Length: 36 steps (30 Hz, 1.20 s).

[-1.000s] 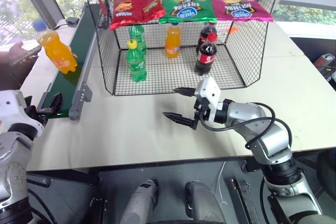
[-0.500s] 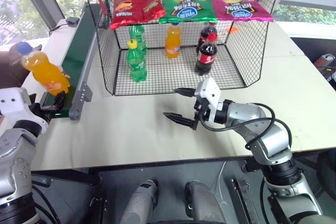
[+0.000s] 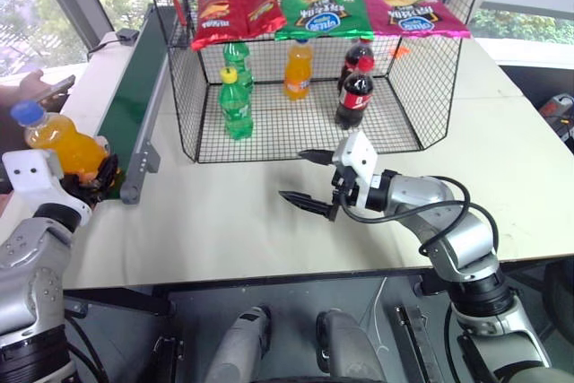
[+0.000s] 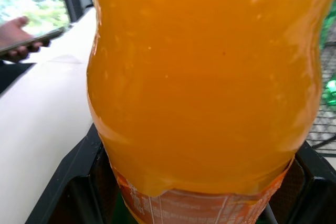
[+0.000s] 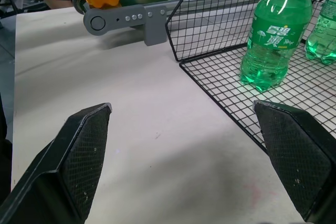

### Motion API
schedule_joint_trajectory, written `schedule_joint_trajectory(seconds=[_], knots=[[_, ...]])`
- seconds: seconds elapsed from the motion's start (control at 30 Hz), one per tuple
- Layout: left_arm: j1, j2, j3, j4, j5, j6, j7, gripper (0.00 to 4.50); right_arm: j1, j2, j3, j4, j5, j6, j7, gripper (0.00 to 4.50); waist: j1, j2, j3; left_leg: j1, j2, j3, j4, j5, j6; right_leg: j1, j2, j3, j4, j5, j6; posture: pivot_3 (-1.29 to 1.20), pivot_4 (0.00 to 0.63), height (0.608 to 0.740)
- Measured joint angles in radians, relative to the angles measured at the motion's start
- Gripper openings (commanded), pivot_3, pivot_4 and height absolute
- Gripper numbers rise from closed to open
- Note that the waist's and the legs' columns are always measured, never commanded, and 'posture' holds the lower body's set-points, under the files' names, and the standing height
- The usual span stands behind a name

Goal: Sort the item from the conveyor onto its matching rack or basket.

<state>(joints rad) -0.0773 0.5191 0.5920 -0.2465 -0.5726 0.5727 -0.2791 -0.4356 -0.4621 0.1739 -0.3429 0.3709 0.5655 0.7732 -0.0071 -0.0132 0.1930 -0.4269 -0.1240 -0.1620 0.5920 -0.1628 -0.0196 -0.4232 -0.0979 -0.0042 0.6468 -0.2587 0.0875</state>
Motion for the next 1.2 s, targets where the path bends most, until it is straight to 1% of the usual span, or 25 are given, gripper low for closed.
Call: schedule_joint_trajectory(seconds=[0.1, 0.3, 0.37, 0.47, 0.63, 0.7, 0.83, 0.9, 1.0, 1.1, 1.2], knots=[[-0.027, 0.010, 0.020, 0.000, -0.065, 0.052, 0.002, 2.97, 0.000, 0.000, 0.000, 0.000, -0.001, 0.006, -0.001, 4.50, -0.002, -0.001, 0.000, 0.000, 0.000, 0.000, 0.000, 0.000, 0.000, 0.000, 0.000, 0.000, 0.000, 0.000, 0.000, 0.00, 0.150, 0.739], [-0.151, 0.087, 0.019, -0.003, -0.154, 0.122, -0.006, 2.97, -0.015, 0.002, -0.004, -0.002, 0.019, 0.037, -0.001, 4.50, -0.003, -0.002, 0.001, -0.001, 0.000, 0.000, 0.000, 0.000, 0.000, -0.001, 0.000, 0.000, 0.000, 0.001, 0.002, 0.00, 0.150, 0.739], [-0.185, 0.113, -0.036, -0.024, -0.161, 0.140, -0.049, 2.97, -0.028, 0.009, -0.017, -0.005, 0.041, 0.056, -0.002, 4.50, -0.003, -0.002, 0.001, -0.001, 0.000, 0.000, 0.000, 0.000, 0.000, -0.001, 0.000, 0.000, 0.000, 0.001, 0.002, 0.00, 0.150, 0.739], [-0.224, 0.116, -0.169, -0.043, -0.164, 0.144, -0.129, 2.97, -0.064, 0.025, -0.029, -0.007, 0.077, 0.087, -0.007, 4.50, -0.001, -0.002, 0.001, 0.000, 0.000, 0.001, 0.000, 0.000, 0.000, 0.000, 0.000, 0.000, 0.000, 0.001, 0.002, 0.00, 0.150, 0.739], [-0.293, 0.098, -0.442, 0.007, -0.069, 0.104, -0.285, 2.97, -0.110, 0.049, -0.056, -0.007, 0.136, 0.137, -0.022, 4.50, -0.005, -0.002, 0.001, -0.001, 0.000, 0.001, 0.000, 0.001, 0.002, -0.001, 0.000, 0.001, 0.000, 0.002, 0.003, 0.00, 0.150, 0.739], [-0.307, 0.092, -0.556, 0.025, 0.006, 0.028, -0.356, 2.97, -0.123, 0.049, -0.067, -0.006, 0.148, 0.144, -0.023, 4.50, -0.007, -0.002, 0.001, -0.001, 0.000, 0.003, -0.001, 0.001, 0.002, -0.002, 0.000, 0.002, 0.000, 0.002, 0.003, 0.00, 0.150, 0.739], [-0.345, 0.068, -0.719, 0.123, 0.149, -0.112, -0.477, 2.97, -0.124, 0.052, -0.065, -0.006, 0.148, 0.142, -0.023, 4.50, -0.004, -0.002, 0.001, -0.001, 0.000, 0.003, -0.002, 0.001, 0.002, -0.003, 0.000, 0.002, 0.000, 0.002, 0.003, 0.00, 0.150, 0.739], [-0.359, 0.037, -0.775, 0.162, 0.186, -0.155, -0.521, 2.97, -0.125, 0.059, -0.060, -0.006, 0.148, 0.141, -0.024, 4.50, -0.004, -0.002, 0.001, -0.001, 0.000, 0.003, -0.002, 0.001, 0.002, -0.003, 0.000, 0.002, 0.000, 0.002, 0.003, 0.00, 0.150, 0.739], [-0.390, 0.009, -0.813, 0.191, 0.215, -0.185, -0.562, 2.97, -0.126, 0.059, -0.058, -0.005, 0.144, 0.134, -0.025, 4.50, -0.006, -0.002, 0.001, -0.001, 0.000, 0.003, -0.002, 0.001, 0.002, -0.003, 0.000, 0.002, 0.000, 0.002, 0.003, 0.00, 0.150, 0.739], [-0.447, -0.063, -0.835, 0.235, 0.236, -0.209, -0.591, 2.97, -0.149, 0.064, -0.061, -0.002, 0.126, 0.112, -0.034, 4.50, -0.002, -0.002, 0.001, -0.001, 0.000, 0.002, 0.000, 0.002, 0.003, -0.002, 0.000, 0.001, 0.000, 0.003, 0.004, 0.00, 0.150, 0.739], [-0.454, -0.088, -0.835, 0.259, 0.248, -0.215, -0.605, 2.97, -0.150, 0.063, -0.061, 0.007, 0.122, 0.107, -0.033, 4.50, -0.008, -0.002, 0.001, -0.001, 0.000, 0.003, -0.001, 0.002, 0.003, -0.003, 0.000, 0.001, 0.000, 0.004, 0.007, 0.00, 0.150, 0.739]])
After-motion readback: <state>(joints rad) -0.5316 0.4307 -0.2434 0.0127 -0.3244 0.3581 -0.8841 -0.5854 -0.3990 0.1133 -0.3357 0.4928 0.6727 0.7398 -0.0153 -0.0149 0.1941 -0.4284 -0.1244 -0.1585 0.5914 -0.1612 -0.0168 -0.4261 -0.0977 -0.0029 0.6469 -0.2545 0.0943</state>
